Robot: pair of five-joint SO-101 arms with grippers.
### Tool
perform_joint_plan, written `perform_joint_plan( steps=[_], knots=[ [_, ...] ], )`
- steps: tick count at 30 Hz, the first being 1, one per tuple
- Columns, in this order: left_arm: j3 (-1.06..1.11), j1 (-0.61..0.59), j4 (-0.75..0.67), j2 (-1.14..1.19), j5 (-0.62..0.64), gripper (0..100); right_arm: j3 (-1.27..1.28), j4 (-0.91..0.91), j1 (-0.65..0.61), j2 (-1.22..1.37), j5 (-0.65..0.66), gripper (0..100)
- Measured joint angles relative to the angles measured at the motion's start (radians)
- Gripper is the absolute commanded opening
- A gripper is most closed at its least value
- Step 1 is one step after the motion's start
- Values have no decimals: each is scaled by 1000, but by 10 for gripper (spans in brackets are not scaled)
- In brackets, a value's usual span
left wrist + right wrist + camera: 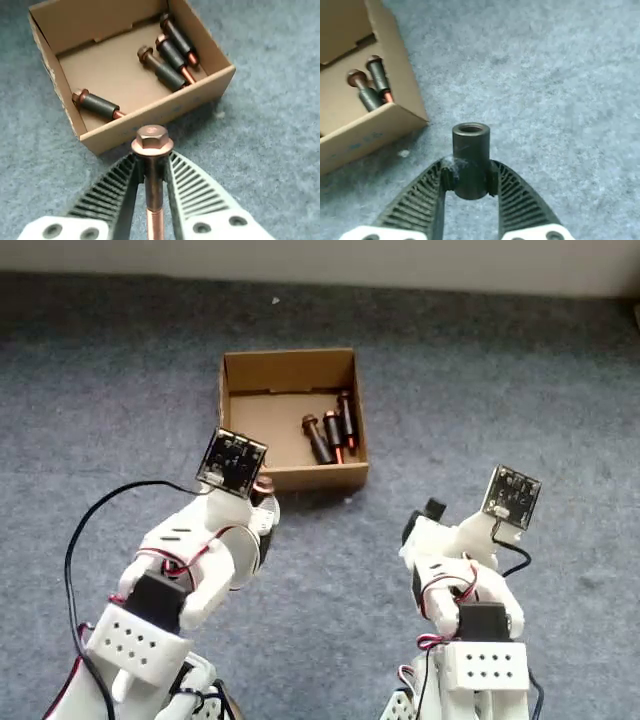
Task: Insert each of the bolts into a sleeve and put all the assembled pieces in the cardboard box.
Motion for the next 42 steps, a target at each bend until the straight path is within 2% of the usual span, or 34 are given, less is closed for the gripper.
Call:
perform_joint_plan(
  steps=[3, 9, 11, 16, 22, 25, 31, 42],
  knots=[
    [12, -2, 0, -104, 0, 5, 0, 0, -72, -110, 0, 5],
    [48, -2, 0, -299, 3, 5, 66, 0, -285, -385, 0, 5],
    [61, -2, 0, -361, 38, 5, 98, 0, -373, -448, 0, 5],
    [98, 0, 0, -532, 57, 5, 176, -72, -540, -456, 0, 5],
    [176, 0, 0, -667, 57, 5, 275, -222, -674, -456, 0, 5],
    [181, 0, 0, -667, 57, 5, 308, -298, -720, -456, 29, 5],
    [181, -2, -52, -667, 58, 5, 308, -411, -741, -454, 265, 5],
    [63, 26, -60, -667, 58, 5, 308, -413, -747, -454, 288, 5]
  ],
)
